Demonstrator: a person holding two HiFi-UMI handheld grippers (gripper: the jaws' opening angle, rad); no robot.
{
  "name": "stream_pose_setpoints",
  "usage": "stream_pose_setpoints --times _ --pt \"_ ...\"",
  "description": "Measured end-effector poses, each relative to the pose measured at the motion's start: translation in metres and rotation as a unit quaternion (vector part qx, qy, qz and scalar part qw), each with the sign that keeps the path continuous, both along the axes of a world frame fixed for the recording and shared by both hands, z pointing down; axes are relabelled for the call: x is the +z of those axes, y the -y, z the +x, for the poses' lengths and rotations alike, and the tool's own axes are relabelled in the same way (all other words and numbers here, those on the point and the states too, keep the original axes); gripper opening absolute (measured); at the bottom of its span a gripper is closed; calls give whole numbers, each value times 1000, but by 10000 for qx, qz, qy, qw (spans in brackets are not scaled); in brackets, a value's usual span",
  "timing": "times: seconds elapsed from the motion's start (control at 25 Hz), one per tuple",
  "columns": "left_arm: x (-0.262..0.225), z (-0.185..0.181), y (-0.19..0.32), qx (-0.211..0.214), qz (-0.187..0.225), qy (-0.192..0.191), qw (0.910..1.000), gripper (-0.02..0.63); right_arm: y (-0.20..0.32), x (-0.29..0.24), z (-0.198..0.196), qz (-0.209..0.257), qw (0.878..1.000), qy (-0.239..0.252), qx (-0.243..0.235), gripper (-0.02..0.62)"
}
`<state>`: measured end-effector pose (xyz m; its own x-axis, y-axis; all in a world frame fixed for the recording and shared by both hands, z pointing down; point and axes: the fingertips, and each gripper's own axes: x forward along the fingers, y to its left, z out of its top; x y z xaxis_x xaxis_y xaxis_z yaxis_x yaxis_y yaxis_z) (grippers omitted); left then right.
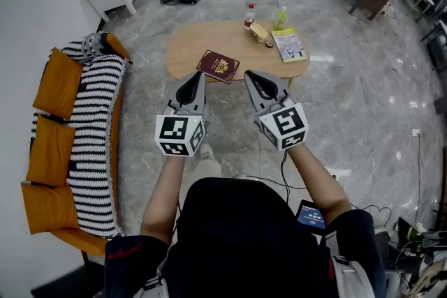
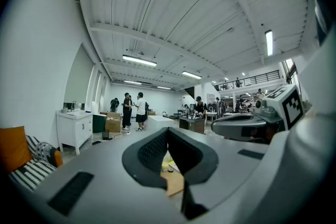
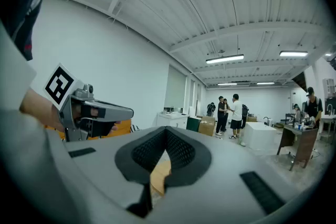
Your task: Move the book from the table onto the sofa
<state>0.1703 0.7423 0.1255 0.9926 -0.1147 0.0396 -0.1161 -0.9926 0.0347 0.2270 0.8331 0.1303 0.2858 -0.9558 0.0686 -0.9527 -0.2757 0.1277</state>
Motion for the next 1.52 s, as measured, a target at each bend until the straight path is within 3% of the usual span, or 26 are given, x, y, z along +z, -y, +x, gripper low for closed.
stream_pose_setpoints --times 0.68,1.52 --pt "7 19 25 56 -23 74 10000 17 35 5 18 144 9996 249 19 9" --pt "50 92 187 441 -436 614 9962 16 204 40 91 -434 9967 667 178 9"
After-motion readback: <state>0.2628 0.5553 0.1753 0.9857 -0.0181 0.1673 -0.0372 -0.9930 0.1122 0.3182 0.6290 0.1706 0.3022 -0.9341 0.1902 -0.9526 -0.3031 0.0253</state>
